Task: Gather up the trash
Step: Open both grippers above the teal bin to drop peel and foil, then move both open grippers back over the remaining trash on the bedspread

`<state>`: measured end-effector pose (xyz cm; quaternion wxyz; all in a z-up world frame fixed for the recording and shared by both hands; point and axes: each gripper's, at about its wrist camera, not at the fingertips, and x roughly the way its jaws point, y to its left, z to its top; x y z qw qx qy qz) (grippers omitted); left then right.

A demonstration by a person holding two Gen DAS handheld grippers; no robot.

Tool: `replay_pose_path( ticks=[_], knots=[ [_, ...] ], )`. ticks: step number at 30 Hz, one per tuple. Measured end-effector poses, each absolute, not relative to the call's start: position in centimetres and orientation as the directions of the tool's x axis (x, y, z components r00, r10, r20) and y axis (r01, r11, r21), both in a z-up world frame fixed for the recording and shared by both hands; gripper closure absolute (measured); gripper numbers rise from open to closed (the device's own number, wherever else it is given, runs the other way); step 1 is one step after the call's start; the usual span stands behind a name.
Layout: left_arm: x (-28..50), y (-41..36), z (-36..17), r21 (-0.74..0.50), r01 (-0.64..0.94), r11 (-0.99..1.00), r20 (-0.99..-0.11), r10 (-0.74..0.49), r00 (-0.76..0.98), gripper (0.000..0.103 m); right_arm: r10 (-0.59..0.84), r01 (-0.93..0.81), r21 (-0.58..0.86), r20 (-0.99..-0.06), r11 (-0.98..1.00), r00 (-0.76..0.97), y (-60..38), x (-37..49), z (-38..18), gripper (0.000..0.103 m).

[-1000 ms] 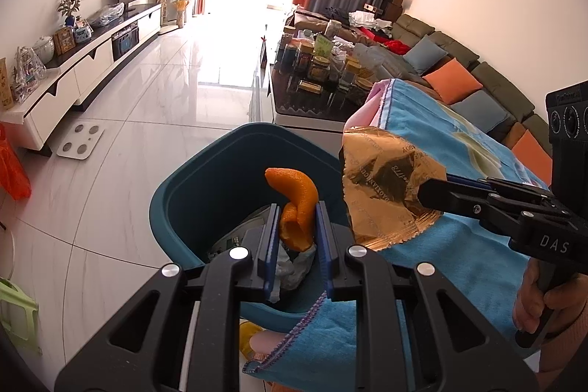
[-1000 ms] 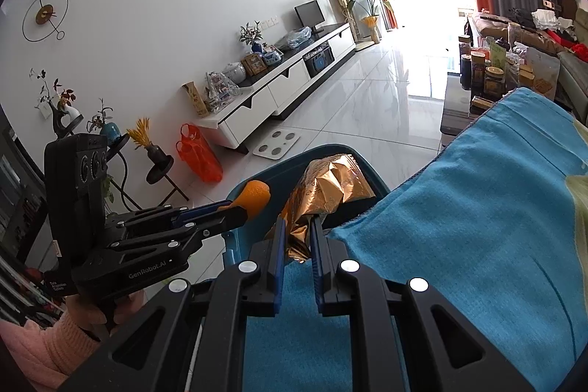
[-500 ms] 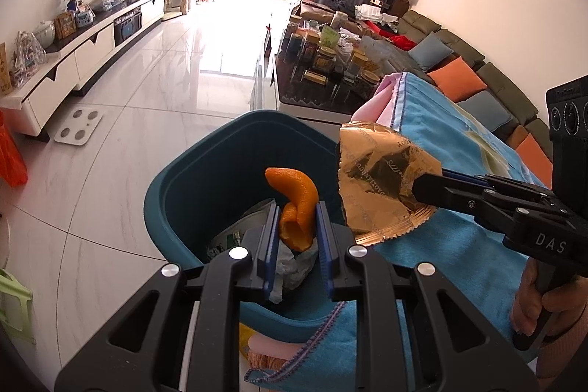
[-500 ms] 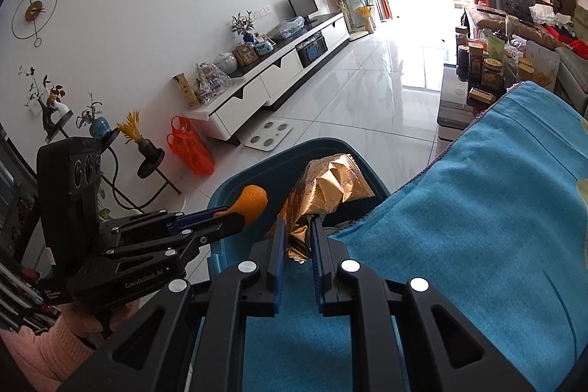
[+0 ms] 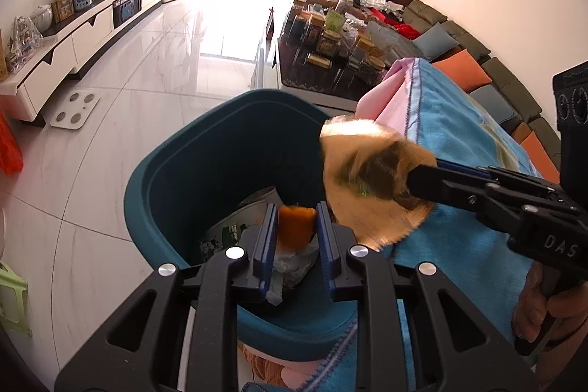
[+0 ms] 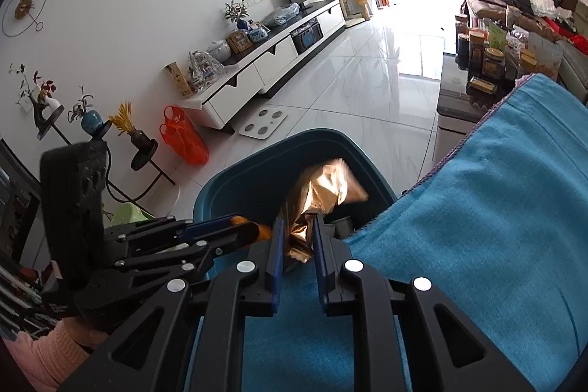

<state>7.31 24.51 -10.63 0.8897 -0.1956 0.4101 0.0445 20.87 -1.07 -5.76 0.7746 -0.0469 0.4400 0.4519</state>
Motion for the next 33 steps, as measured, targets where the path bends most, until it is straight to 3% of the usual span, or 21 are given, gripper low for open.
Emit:
replay_pose_path(
  ticks=[6, 16, 19, 22, 33],
  knots=[
    [8.3, 24.3, -12.0, -0.313, -0.243, 0.918, -0.762, -0.090, 0.641, 0.082, 0.664, -0.715, 0.359, -0.722, 0.600, 0.195, -1.5, 21.6, -6.1, 0.087],
    [8.1, 24.4, -12.3, -0.315, -0.241, 0.918, -0.753, -0.087, 0.652, 0.073, 0.681, -0.695, 0.381, -0.701, 0.609, 0.212, -3.3, 21.7, -6.0, 0.081],
    [7.3, 23.7, -11.3, -0.297, -0.228, 0.927, -0.733, -0.068, 0.677, 0.067, 0.692, -0.687, 0.392, -0.685, 0.612, 0.226, -4.7, 21.4, -5.6, 0.080],
    [6.3, 22.7, -9.8, -0.281, -0.197, 0.939, -0.698, -0.059, 0.714, 0.059, 0.706, -0.686, 0.394, -0.663, 0.612, 0.249, -6.6, 20.8, -5.0, 0.067],
    [5.1, 14.4, -4.0, -0.239, 0.054, 0.970, -0.573, -0.185, 0.799, 0.046, 0.678, -0.608, 0.361, -0.588, 0.707, 0.440, -18.5, 18.4, -2.1, 0.061]
  ],
)
